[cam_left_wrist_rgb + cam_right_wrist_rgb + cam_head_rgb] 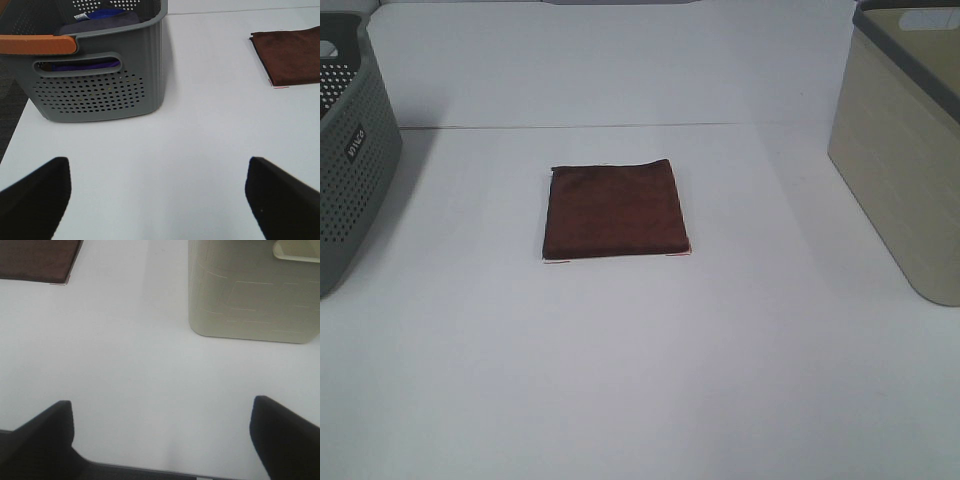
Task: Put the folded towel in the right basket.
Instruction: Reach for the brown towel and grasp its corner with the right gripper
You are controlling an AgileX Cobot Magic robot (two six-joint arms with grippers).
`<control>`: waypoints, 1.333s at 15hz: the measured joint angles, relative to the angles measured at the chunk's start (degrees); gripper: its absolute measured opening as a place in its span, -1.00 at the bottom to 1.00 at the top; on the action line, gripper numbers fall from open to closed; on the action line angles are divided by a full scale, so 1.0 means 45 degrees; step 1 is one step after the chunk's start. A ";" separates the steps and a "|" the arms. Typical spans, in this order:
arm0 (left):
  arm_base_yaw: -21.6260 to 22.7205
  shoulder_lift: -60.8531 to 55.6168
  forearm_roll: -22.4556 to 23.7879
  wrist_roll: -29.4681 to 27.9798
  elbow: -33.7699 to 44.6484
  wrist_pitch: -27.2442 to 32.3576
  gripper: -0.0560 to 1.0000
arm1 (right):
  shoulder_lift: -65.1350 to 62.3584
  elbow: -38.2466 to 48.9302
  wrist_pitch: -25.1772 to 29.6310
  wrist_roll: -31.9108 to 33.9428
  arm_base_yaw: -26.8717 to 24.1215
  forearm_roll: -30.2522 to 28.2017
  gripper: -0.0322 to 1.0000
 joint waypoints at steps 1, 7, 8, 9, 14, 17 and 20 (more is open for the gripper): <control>0.0000 0.0000 0.0000 0.0000 0.0000 0.0000 0.77 | 0.0000 0.0000 0.0000 0.0000 0.0000 0.0000 0.84; 0.0000 0.0000 0.0000 0.0000 0.0000 0.0000 0.77 | 0.0000 0.0000 0.0000 0.0000 0.0000 0.0000 0.84; 0.0000 0.0000 0.0000 0.0000 0.0000 0.0000 0.77 | 0.0000 0.0000 0.0000 0.0000 0.0000 0.0000 0.84; 0.0000 0.0000 0.0000 0.0000 0.0000 0.0000 0.77 | 0.0000 0.0000 0.0000 0.0000 0.0000 0.0000 0.84; 0.0000 0.0000 0.0000 0.0000 0.0000 0.0000 0.77 | 0.0000 0.0000 0.0000 0.0000 0.0000 0.0000 0.84; 0.0000 0.0000 0.0000 0.0000 0.0000 0.0000 0.77 | 0.0000 0.0000 0.0000 0.0000 0.0000 0.0000 0.84; 0.0000 0.0000 0.0000 0.0000 0.0000 0.0000 0.77 | 0.0000 0.0000 0.0000 0.0000 0.0000 0.0000 0.84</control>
